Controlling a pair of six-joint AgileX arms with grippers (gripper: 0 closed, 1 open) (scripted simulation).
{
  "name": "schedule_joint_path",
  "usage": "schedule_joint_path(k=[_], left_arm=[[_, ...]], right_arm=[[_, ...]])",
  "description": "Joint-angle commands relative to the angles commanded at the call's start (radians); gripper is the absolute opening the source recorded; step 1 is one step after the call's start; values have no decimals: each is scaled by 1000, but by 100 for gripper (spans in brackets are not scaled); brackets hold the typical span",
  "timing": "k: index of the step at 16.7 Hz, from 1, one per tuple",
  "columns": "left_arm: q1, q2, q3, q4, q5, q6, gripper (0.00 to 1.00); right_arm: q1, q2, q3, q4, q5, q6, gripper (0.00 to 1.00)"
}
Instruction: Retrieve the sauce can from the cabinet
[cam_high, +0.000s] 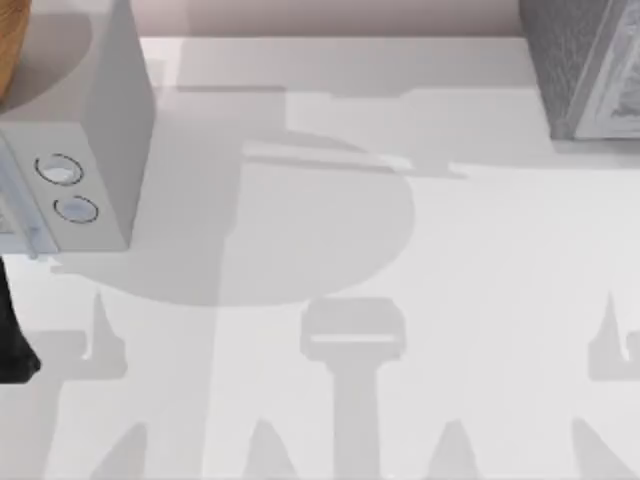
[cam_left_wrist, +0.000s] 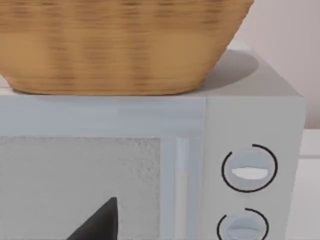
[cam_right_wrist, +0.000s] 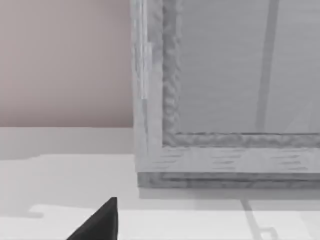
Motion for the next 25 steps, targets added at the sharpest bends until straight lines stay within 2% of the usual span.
schedule_joint_path(k=[4, 8, 20, 25], left_arm=[[0, 0, 0, 0, 0, 0, 100], [0, 0, 0, 0, 0, 0, 100], [0, 0, 0, 0, 0, 0, 100], [0, 0, 0, 0, 0, 0, 100]], right_arm=[[5, 26, 32, -5, 4, 2, 100], [30, 181, 224, -45, 27, 7, 100], [138, 1028, 1323, -331, 154, 15, 100], [174, 1267, 1655, -402, 188, 16, 100]])
